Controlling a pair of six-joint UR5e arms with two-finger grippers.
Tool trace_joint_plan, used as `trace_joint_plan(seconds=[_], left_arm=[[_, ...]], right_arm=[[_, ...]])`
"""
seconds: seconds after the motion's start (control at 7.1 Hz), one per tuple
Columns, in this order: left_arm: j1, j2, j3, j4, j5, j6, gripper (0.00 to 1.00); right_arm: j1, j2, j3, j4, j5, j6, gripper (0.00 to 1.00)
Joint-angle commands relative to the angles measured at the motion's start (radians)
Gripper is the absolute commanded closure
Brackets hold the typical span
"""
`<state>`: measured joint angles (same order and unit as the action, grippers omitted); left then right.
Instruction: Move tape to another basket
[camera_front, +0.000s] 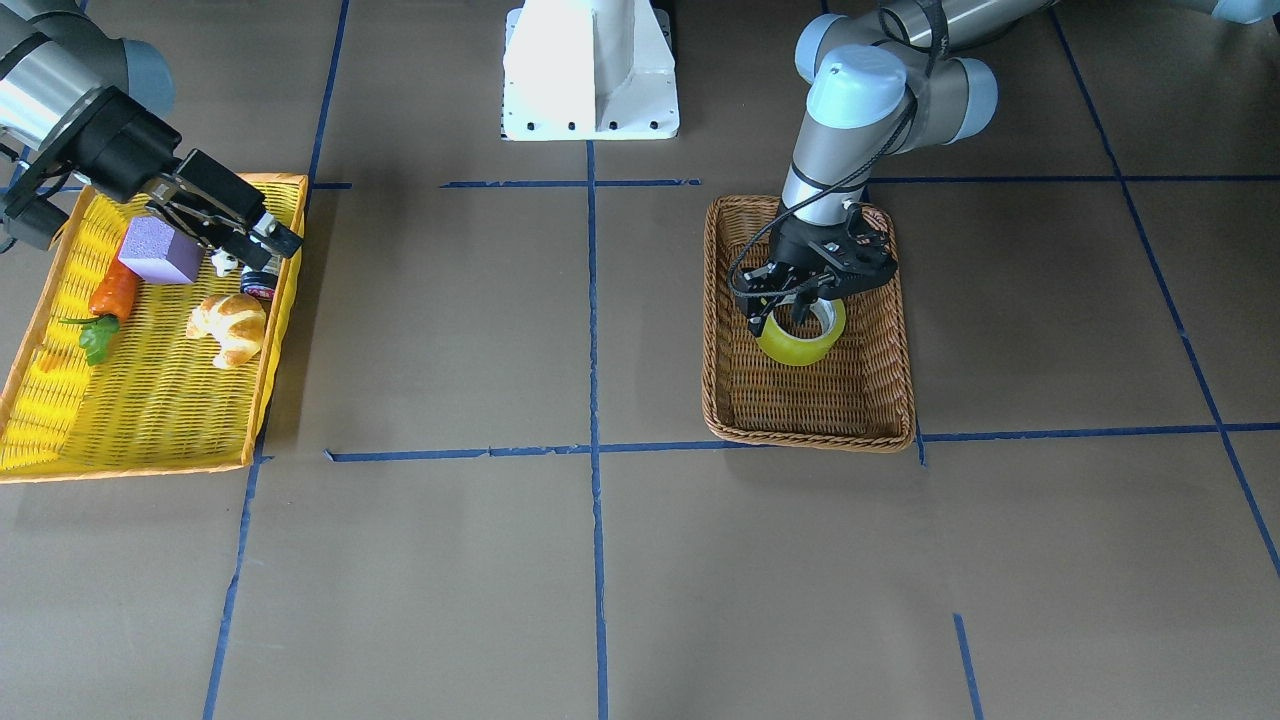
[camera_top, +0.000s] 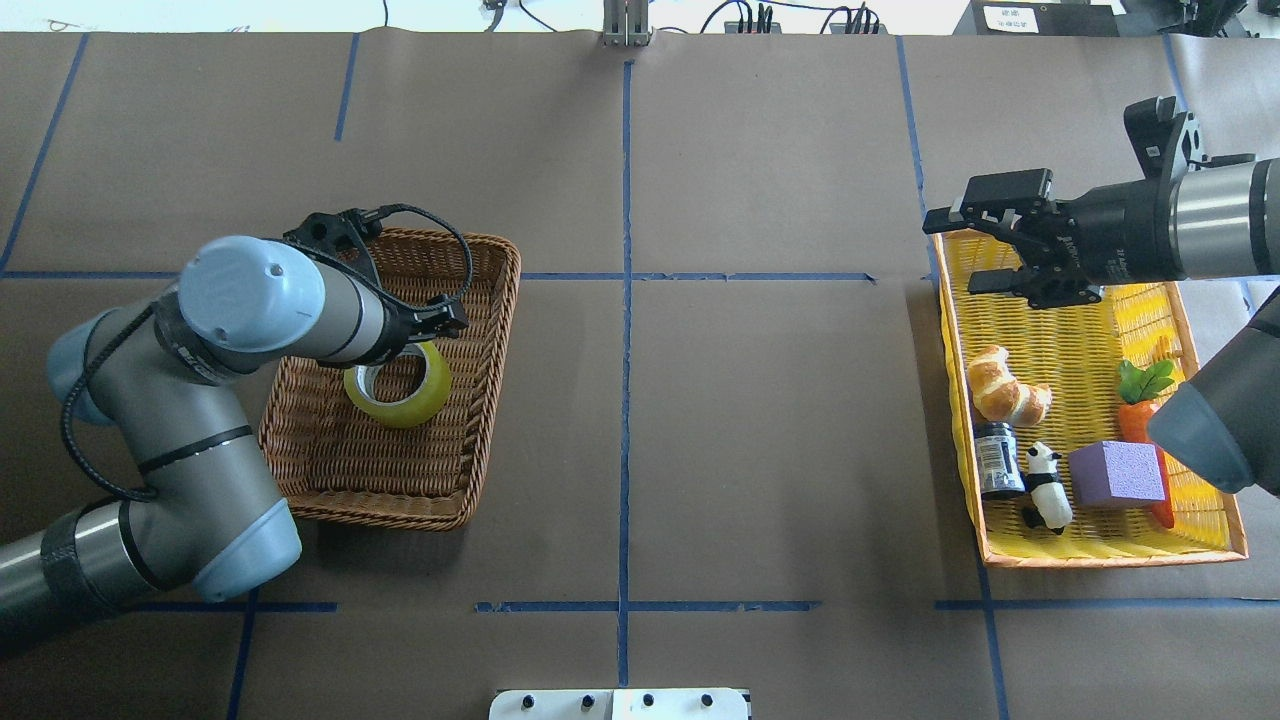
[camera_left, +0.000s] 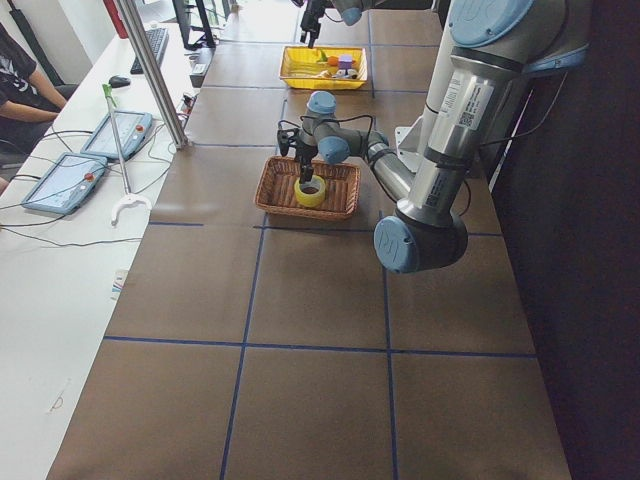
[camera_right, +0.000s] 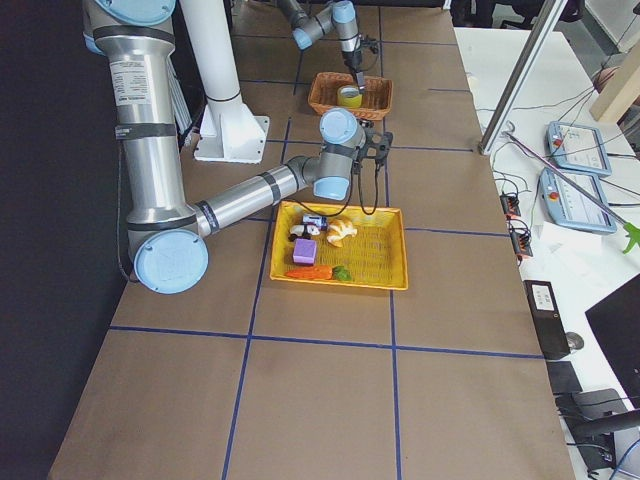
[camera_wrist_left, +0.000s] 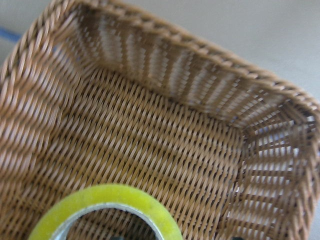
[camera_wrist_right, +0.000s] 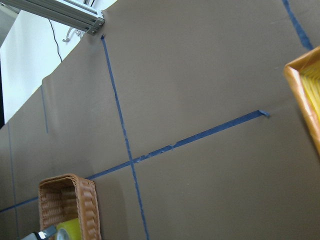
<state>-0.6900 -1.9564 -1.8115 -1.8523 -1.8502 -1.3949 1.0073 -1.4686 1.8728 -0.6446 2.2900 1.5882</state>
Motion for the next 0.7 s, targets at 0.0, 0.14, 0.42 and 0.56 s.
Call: trace_joint_plan(seconds=[0.0,0.14,0.42,0.56], left_arm=[[-0.252,0.075,-0.008,-0.002,-0.281,0.266,0.00],[-0.382,0.149,0.009,-0.001,-0.370,0.521,0.00],[-0.671,0.195,0.135,0.052,-0.581,0.992,0.00],[-0.768,0.197,0.185,0.106,-0.610,1.209,0.00]], right_arm=[[0.156,-0.007,0.003,-0.178,0.145,-0.244,0.00],[0.204,-0.048,0.000,-0.270,0.149,-0.437,0.00],[0.345,-0.084,-0.006,-0.559,0.227,-0.870,0.00],[0.396,-0.113,-0.007,-0.699,0.229,-1.113,0.00]])
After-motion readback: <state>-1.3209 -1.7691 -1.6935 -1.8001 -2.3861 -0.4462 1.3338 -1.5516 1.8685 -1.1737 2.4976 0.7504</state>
